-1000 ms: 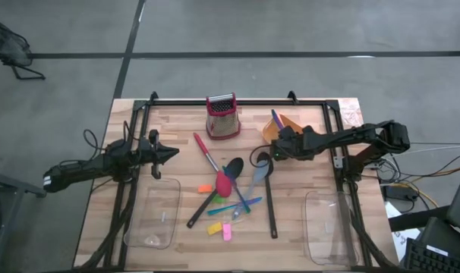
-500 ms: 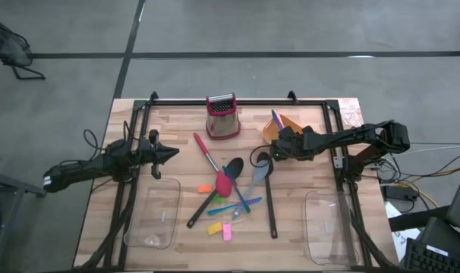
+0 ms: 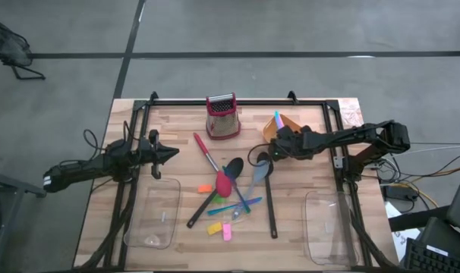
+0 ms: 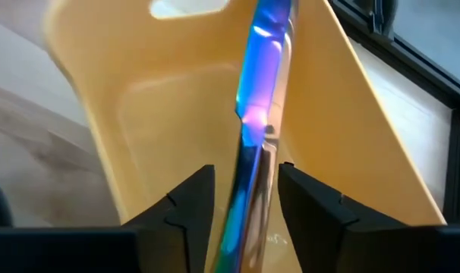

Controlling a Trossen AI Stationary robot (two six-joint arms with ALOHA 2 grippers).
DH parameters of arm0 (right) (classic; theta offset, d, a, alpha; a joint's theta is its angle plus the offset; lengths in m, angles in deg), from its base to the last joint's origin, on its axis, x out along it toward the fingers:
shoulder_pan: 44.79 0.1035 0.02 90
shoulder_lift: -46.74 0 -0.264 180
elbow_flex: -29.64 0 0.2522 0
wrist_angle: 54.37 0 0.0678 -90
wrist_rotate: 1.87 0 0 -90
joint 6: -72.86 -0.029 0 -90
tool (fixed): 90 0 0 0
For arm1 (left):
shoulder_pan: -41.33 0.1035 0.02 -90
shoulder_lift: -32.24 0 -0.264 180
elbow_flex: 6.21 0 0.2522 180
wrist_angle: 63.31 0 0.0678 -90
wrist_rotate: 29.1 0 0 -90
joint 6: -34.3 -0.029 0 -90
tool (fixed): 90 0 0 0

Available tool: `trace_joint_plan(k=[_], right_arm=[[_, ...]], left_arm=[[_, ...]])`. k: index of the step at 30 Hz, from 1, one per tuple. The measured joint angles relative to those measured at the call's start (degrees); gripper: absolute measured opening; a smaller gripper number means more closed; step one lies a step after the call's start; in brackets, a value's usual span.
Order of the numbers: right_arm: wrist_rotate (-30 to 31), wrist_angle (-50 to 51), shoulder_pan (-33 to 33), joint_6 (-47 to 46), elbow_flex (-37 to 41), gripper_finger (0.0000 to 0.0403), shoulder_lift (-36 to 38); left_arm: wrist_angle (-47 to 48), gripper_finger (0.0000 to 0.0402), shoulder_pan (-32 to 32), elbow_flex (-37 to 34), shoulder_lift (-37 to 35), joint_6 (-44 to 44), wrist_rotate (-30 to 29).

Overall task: Pick & Place Kitchen Items
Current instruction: Put the top purple kitchen knife into the yellow bin

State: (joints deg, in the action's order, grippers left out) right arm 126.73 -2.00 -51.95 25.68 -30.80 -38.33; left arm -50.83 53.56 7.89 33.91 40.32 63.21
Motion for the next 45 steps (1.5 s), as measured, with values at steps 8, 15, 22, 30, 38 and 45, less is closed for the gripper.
trace_joint_plan(k=[8,15,22,30,38,45], right_arm=[[-1.37,0.00,2.10,1.52,-4.78,0.0166,0.00],[-1.52,-1.36,7.12,3.87,-9.81,0.0176,-0.14],[-8.27,-12.40,13.09,7.42,-10.19,0.0167,-0.28],[-13.16,-28.60,19.71,10.43,-10.40,0.0155,-4.69],[-19.97,-26.91,21.18,7.24,-17.63,0.0164,-17.58],[-23.37,-17.60,21.29,6.33,-26.34,0.0197,-25.74]], left_arm=[[0.00,0.0023,0.00,0.00,0.00,0.00,0.00],[0.00,0.0023,0.02,0.00,0.00,0.00,0.02],[0.00,0.0023,0.00,0.00,0.00,0.00,0.00],[-0.02,0.0023,0.00,0.00,-0.02,0.00,0.02],[-0.01,0.0023,0.01,0.00,0.51,0.00,0.00],[-0.02,0.0023,0.02,0.00,0.82,0.00,0.01]])
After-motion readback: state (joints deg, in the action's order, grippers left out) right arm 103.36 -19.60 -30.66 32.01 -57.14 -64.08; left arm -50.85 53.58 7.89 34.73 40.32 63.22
